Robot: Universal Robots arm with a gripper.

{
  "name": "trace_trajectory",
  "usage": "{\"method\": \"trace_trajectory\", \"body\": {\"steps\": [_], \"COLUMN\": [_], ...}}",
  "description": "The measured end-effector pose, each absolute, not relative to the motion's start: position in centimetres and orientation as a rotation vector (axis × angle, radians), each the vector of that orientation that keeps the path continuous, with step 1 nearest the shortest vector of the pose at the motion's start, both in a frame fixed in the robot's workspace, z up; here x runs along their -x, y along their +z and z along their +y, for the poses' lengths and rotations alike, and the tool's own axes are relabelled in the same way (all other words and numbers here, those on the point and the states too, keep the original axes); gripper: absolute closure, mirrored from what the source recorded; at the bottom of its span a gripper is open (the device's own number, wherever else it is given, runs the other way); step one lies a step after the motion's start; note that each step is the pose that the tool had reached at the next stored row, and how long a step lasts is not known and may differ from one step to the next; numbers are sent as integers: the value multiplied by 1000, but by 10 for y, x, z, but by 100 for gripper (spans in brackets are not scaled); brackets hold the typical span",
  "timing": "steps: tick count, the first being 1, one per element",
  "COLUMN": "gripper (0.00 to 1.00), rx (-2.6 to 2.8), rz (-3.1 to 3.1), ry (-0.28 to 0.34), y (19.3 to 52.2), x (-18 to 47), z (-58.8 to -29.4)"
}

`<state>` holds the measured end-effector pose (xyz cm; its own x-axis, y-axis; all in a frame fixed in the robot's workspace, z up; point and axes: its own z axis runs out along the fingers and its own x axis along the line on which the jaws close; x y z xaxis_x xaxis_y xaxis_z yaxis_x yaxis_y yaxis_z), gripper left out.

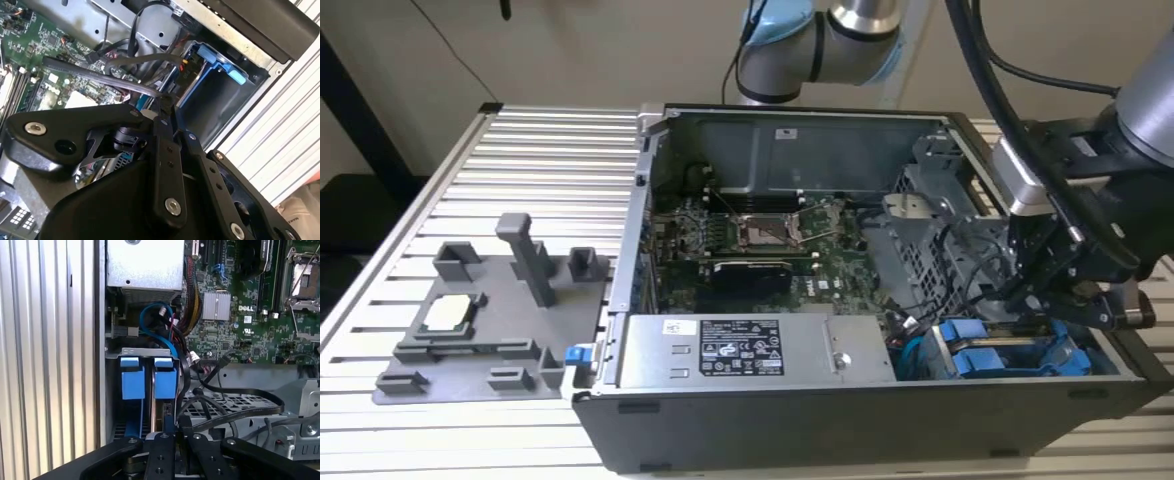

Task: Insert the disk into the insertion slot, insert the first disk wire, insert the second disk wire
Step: 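Insert the second disk wire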

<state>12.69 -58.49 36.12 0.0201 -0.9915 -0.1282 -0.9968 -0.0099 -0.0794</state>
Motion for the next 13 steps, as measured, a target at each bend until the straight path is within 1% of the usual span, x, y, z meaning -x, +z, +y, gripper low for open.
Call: {"method": "trace_trajectory", "body": {"steps": [13], "gripper": [84], "rx": [2080], "rz": [2152], "ry": [48], "y": [350], "x": [-127], "z": [-585]}}
